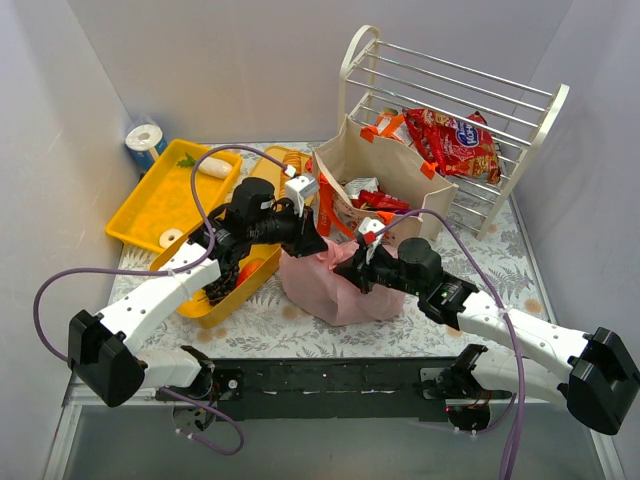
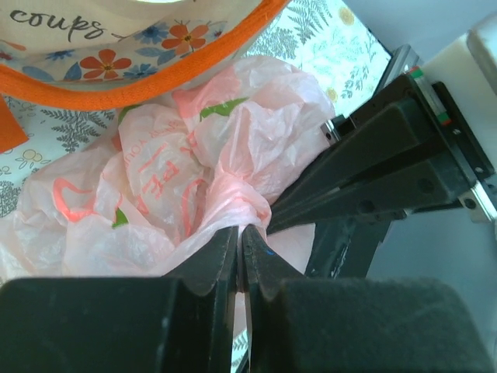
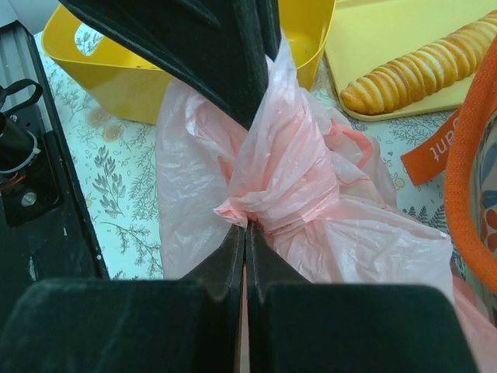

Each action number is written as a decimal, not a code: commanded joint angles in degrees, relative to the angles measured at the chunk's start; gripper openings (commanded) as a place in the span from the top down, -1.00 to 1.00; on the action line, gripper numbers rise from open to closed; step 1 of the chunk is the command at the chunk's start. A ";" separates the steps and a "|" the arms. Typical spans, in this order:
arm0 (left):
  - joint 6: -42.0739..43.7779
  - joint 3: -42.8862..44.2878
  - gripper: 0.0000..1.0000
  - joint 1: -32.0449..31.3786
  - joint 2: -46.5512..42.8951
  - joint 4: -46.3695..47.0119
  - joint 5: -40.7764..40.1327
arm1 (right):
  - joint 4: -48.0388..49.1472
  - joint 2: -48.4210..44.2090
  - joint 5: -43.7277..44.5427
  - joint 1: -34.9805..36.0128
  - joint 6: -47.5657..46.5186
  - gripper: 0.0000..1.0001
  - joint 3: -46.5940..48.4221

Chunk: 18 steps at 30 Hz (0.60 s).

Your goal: Place the mixed food into the grocery bags and tie them

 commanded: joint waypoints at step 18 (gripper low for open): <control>7.91 6.45 -0.24 -0.07 -0.66 -1.02 4.30 | 1.61 -0.49 -1.35 0.54 -0.63 0.97 -0.41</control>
